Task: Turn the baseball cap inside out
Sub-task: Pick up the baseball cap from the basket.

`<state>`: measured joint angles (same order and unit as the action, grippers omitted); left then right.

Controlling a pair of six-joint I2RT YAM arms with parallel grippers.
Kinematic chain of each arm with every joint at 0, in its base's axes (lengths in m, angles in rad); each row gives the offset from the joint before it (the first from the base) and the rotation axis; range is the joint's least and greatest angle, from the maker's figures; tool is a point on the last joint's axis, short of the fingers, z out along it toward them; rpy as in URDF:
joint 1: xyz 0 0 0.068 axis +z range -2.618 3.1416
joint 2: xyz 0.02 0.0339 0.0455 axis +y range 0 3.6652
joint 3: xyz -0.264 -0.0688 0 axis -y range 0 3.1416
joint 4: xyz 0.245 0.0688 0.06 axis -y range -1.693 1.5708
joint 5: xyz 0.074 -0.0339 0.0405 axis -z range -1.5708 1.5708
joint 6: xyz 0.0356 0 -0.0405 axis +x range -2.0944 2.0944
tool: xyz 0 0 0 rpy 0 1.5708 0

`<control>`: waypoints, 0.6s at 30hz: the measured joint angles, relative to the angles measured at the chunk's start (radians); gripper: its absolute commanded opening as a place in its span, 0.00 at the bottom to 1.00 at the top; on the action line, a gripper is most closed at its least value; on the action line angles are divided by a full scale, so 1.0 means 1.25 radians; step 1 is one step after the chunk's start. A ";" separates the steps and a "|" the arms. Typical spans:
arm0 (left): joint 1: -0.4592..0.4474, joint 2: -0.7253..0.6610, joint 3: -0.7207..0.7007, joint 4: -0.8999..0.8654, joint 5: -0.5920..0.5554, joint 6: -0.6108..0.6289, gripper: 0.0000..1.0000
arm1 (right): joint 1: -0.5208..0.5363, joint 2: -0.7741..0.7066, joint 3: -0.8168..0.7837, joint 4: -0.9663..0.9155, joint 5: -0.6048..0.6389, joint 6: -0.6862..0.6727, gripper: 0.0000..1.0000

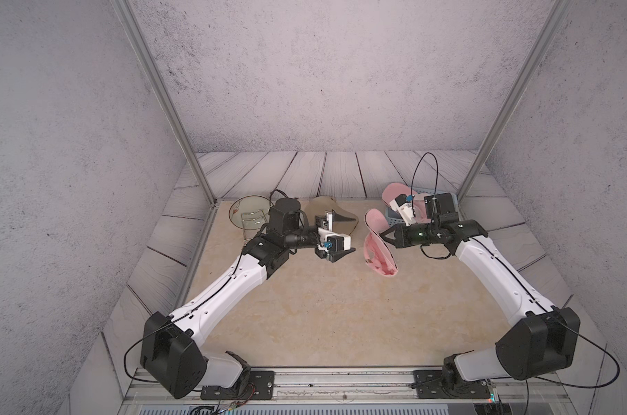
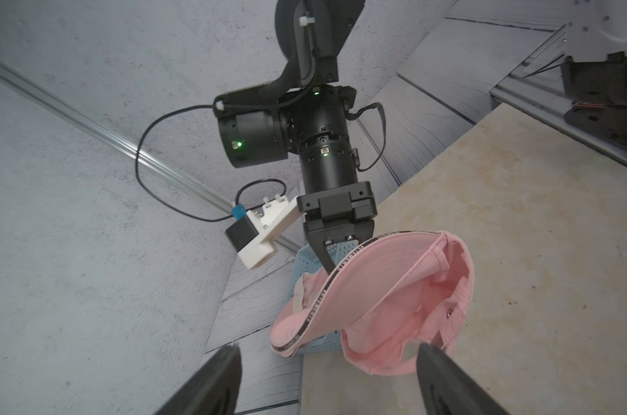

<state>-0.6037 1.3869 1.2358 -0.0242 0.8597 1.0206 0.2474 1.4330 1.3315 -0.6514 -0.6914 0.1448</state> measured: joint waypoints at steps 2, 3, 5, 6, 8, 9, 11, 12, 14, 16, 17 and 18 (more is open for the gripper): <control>-0.014 0.020 0.020 -0.056 0.009 0.028 0.83 | 0.013 0.000 -0.002 -0.008 0.000 0.000 0.00; -0.019 0.029 0.028 -0.076 0.010 0.040 0.83 | 0.020 0.000 -0.002 -0.009 0.000 0.000 0.00; -0.028 0.046 0.042 -0.106 0.009 0.058 0.83 | 0.032 -0.002 -0.002 -0.010 0.001 -0.002 0.00; -0.032 0.053 0.045 -0.117 0.007 0.066 0.83 | 0.038 -0.002 -0.002 -0.013 0.002 -0.004 0.00; -0.039 0.063 0.047 -0.126 0.000 0.078 0.84 | 0.051 -0.002 -0.002 -0.019 0.003 -0.006 0.00; -0.041 0.065 0.047 -0.128 -0.004 0.080 0.84 | 0.058 -0.002 -0.002 -0.022 0.004 -0.008 0.00; -0.045 0.067 0.047 -0.126 -0.013 0.083 0.84 | 0.069 -0.002 -0.002 -0.027 0.008 -0.009 0.00; -0.047 0.067 0.047 -0.124 -0.018 0.084 0.84 | 0.074 -0.002 -0.002 -0.028 0.010 -0.011 0.00; -0.050 0.067 0.047 -0.118 -0.028 0.085 0.84 | 0.083 -0.002 -0.002 -0.029 0.011 -0.012 0.00; -0.054 0.068 0.047 -0.114 -0.039 0.087 0.84 | 0.092 -0.002 -0.002 -0.030 0.011 -0.013 0.00; -0.057 0.069 0.047 -0.114 -0.043 0.089 0.84 | 0.098 -0.002 -0.002 -0.031 0.011 -0.013 0.00; -0.058 0.072 0.047 -0.115 -0.047 0.093 0.83 | 0.101 -0.002 -0.002 -0.031 0.012 -0.014 0.00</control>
<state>-0.6765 1.4765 1.2945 -0.1680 0.8013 1.1366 0.3740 1.4300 1.3289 -0.6907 -0.6762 0.1276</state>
